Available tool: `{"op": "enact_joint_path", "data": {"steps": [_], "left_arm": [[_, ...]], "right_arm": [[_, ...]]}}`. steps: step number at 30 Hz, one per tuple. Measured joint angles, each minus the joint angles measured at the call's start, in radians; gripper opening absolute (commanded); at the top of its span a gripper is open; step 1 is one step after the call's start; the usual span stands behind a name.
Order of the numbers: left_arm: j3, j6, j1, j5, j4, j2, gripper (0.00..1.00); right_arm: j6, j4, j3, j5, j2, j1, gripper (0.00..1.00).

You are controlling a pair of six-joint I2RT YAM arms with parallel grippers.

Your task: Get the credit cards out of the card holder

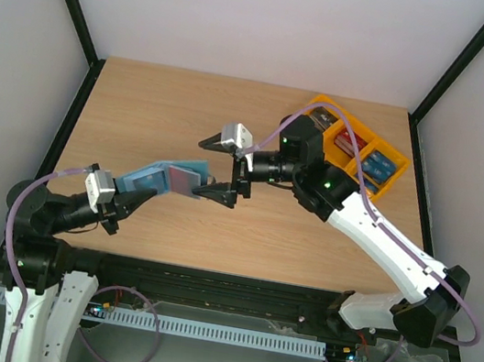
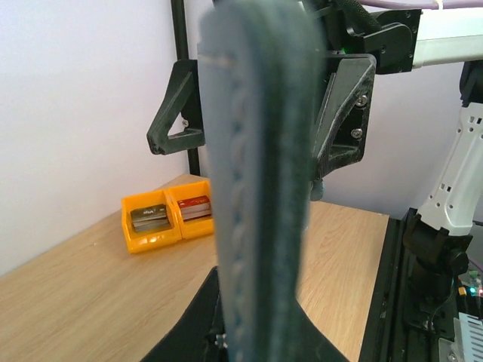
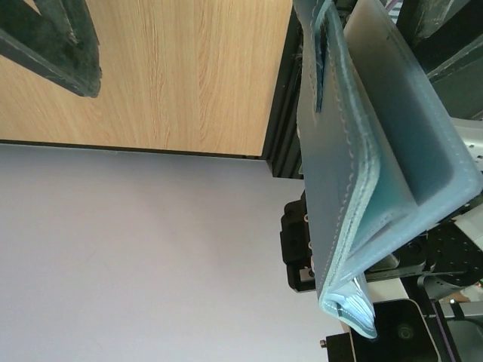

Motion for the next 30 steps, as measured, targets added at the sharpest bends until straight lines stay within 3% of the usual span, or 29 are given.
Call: {"op": "enact_joint_path", "data": {"steps": [30], "left_arm": [[-0.017, 0.001, 0.000, -0.015, -0.001, 0.000, 0.02]], "right_arm": [[-0.087, -0.096, 0.000, 0.129, -0.053, -0.005, 0.99]]}}
